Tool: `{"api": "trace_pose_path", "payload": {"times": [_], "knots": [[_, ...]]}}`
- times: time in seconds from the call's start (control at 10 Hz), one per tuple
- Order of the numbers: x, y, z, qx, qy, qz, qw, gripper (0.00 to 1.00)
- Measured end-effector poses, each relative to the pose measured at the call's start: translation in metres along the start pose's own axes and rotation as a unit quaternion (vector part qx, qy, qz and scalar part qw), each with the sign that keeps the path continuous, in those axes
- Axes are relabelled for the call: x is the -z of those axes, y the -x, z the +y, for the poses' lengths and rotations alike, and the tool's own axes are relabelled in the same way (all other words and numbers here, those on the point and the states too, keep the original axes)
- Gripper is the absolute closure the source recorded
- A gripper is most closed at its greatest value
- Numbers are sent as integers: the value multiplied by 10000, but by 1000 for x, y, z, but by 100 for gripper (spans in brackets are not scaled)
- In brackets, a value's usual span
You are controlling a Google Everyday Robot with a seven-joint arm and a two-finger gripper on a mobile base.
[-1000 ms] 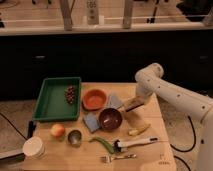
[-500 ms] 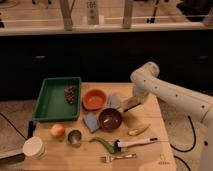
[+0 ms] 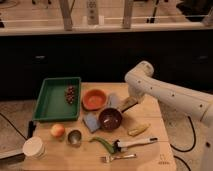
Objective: Place eraser in metal cup
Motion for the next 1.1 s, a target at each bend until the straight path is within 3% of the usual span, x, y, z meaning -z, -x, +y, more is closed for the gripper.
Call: {"api": "trace_pose_path", "payload": {"times": [0.3,1.1], "knots": [[7,13,-11,227,-54,82,9997,96],[24,55,-43,862,-149,216,9959,96]]}}
